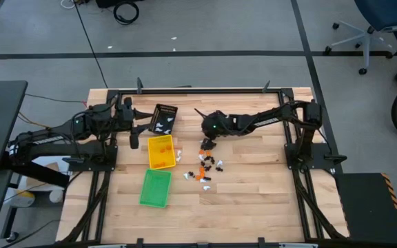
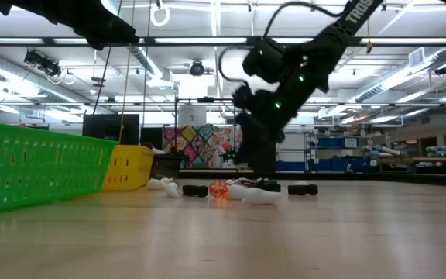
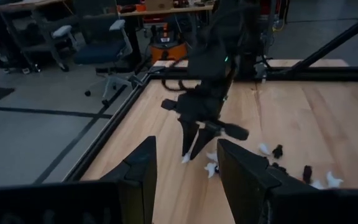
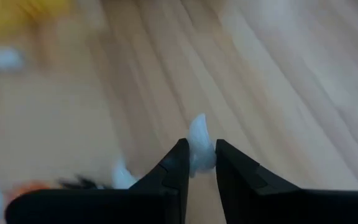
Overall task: Sort Halloween decoration
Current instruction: Put the white ghost plush toy into the black basket, then put the orange pumpkin toy into the yellow basket
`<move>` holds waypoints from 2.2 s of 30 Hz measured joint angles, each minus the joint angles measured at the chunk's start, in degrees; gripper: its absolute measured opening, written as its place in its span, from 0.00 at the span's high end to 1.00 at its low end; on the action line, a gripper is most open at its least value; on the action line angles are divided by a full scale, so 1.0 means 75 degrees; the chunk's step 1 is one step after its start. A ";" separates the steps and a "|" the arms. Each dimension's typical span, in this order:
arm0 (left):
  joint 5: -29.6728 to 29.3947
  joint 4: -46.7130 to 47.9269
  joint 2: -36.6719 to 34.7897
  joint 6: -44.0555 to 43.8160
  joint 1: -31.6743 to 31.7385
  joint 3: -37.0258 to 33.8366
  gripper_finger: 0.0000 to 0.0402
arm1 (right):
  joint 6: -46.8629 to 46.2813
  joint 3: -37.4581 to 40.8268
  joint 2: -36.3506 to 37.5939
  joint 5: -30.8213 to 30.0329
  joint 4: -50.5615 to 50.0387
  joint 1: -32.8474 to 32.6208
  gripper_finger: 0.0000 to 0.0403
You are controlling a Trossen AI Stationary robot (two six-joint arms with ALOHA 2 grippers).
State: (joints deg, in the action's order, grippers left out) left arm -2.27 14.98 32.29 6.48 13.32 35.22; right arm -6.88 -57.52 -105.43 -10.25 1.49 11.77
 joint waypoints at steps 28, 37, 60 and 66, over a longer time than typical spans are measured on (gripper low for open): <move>-0.0080 -0.0177 0.0044 0.0003 0.0012 -0.0006 0.65 | 0.0720 -0.6816 -0.3795 0.0594 -0.1599 -0.0044 0.82; -0.0076 -0.0046 0.0044 -0.0169 -0.0004 -0.0006 0.65 | 0.0586 -0.7076 -0.4036 0.1303 -0.1866 0.0139 0.70; -0.0031 0.0191 0.1105 -0.0658 -0.0361 -0.0006 0.65 | 0.1092 -0.5990 -0.0863 -0.0937 -0.4330 -0.0937 0.60; 0.0564 0.0170 0.1694 -0.0632 -0.0695 -0.0006 0.65 | 0.0428 -0.5025 -0.0075 -0.0861 -0.5091 -0.1442 0.59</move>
State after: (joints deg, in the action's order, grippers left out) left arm 1.96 16.25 45.00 1.74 8.11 35.18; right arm -3.67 -95.20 -105.99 -16.71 -36.69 0.95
